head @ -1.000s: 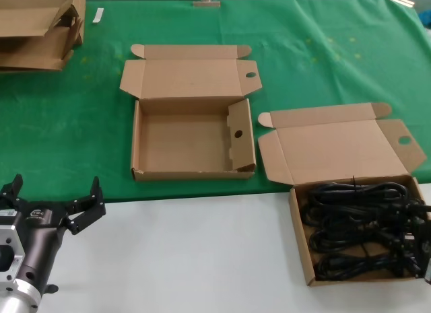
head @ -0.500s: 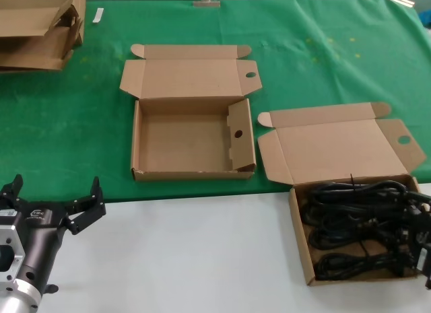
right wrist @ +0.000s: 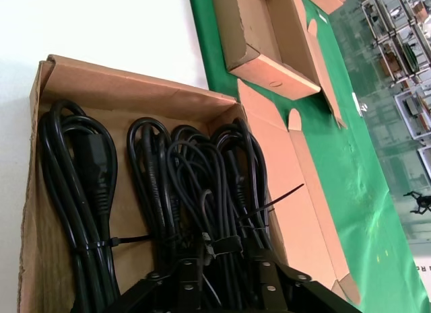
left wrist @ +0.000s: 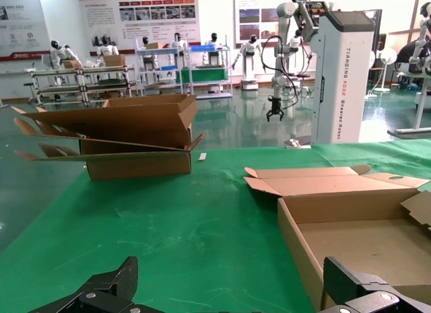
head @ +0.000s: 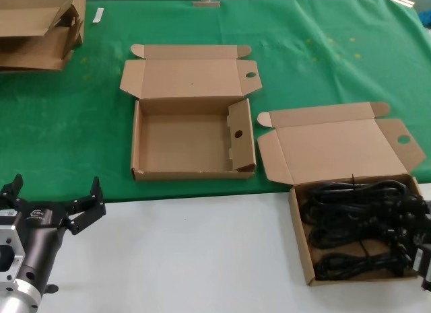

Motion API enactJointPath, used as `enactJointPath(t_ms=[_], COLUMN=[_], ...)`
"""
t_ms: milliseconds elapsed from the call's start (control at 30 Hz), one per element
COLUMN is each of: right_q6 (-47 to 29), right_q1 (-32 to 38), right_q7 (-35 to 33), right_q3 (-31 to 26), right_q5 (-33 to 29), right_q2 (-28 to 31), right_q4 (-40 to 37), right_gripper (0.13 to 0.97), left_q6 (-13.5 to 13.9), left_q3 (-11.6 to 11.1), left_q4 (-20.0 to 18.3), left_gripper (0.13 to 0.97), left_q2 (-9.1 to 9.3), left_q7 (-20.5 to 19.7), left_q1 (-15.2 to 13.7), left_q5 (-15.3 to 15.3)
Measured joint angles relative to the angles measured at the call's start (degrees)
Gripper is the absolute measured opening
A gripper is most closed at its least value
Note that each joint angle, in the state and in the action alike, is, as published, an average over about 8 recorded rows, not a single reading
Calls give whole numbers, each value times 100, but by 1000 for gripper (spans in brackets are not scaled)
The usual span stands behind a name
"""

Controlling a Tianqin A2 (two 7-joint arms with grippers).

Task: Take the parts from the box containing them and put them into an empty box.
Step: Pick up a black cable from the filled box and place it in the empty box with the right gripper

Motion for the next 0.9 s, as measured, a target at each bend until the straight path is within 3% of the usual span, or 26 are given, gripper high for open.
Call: enactJointPath(t_ms=[333, 533, 900], right_q6=[11, 30, 16], right_q1=[-15, -72, -1021], right_q7=[138, 360, 1337], right_q3=[-66, -44, 724], right_q5=[-104, -267, -451], right_q2=[-19, 1, 441], right_q4=[53, 205, 1573], right_gripper=[220, 197, 181], left_q6=[0, 0, 0], left_q3=[0, 0, 0], left_q4=[0, 0, 0], left_gripper=[966, 966, 966], left_q2=[0, 0, 0], left_q7=[0, 0, 0], left_q1=[0, 0, 0], left_q5=[0, 0, 0])
